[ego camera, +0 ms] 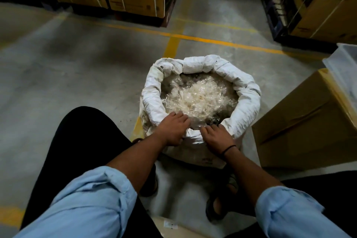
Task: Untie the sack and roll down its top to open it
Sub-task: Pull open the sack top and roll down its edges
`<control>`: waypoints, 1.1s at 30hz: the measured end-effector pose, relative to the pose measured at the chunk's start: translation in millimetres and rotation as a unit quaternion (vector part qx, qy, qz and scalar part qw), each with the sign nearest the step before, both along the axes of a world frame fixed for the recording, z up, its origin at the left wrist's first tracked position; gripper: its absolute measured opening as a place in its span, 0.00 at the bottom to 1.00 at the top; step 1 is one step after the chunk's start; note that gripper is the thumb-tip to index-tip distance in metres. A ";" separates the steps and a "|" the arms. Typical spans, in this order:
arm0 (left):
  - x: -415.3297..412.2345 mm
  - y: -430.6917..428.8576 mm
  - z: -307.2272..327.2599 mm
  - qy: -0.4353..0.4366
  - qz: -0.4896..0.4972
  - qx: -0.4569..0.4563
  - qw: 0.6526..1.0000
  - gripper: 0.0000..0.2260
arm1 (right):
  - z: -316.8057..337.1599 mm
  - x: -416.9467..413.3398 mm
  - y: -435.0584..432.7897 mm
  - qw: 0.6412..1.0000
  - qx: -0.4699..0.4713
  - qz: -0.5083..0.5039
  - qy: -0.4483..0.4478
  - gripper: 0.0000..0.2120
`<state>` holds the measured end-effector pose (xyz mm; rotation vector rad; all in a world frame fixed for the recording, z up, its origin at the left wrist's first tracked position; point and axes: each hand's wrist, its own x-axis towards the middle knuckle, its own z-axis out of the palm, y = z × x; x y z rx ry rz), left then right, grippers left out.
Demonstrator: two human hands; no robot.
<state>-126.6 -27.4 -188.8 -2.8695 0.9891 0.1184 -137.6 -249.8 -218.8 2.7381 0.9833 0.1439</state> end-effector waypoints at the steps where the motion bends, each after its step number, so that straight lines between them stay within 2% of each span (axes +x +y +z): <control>1: 0.1 -7.8 3.8 -0.002 0.009 0.023 1.000 0.29 | -2.8 0.5 -3.6 0.999 0.018 0.014 -0.022 0.07; 4: 5.9 -29.5 14.4 0.037 -0.015 0.050 0.998 0.32 | -7.2 0.3 -7.9 0.996 0.044 0.040 -0.070 0.07; 7: 12.7 -39.6 21.6 0.176 0.032 0.001 0.984 0.39 | -5.7 0.1 -6.1 0.992 0.076 0.062 -0.085 0.06; 9: 12.6 -48.0 18.9 0.223 0.067 0.000 0.973 0.37 | -4.6 2.8 -5.9 0.994 0.075 0.055 -0.053 0.10; 13: 0.0 -55.7 6.1 0.145 0.086 0.025 0.985 0.18 | 12.2 11.1 -4.2 0.993 0.022 -0.033 0.113 0.21; 16: -13.4 -50.8 -8.9 0.090 0.066 0.005 0.994 0.14 | 19.0 13.1 -14.6 0.980 -0.034 -0.092 0.174 0.34; 17: -17.0 -51.5 -17.2 0.074 0.049 0.004 0.996 0.14 | 16.6 11.9 -20.8 0.979 -0.043 -0.111 0.166 0.34; 19: -21.2 -54.5 -36.1 0.036 0.035 -0.003 0.999 0.15 | 8.1 6.3 -31.1 0.985 -0.030 -0.119 0.122 0.23; 21: -18.5 -54.4 -48.1 0.020 0.025 0.006 0.999 0.20 | 6.3 5.0 -29.4 0.987 -0.036 -0.115 0.105 0.15; 23: -17.6 -49.4 -53.4 0.035 0.024 0.019 0.999 0.35 | 13.0 9.7 -20.5 0.979 -0.067 -0.130 0.144 0.14; 25: -20.5 -44.4 -52.2 0.041 0.029 0.026 0.998 0.47 | 19.6 18.9 -11.3 0.966 -0.109 -0.139 0.189 0.21; 27: -20.8 -45.0 -48.4 0.052 0.026 0.015 0.998 0.48 | 27.8 26.5 -4.7 0.944 -0.128 -0.144 0.266 0.35; 29: -17.6 -46.3 -41.3 0.056 0.038 0.007 0.998 0.46 | 36.6 35.0 -1.4 0.921 -0.105 -0.156 0.341 0.46; 31: -9.9 -46.0 -30.9 0.011 0.057 -0.033 0.998 0.41 | 44.6 46.8 -0.7 0.928 -0.038 -0.151 0.337 0.44; 33: 1.1 -43.2 -20.6 -0.076 0.072 -0.104 0.989 0.33 | 51.1 59.6 -2.9 0.943 0.065 -0.157 0.286 0.38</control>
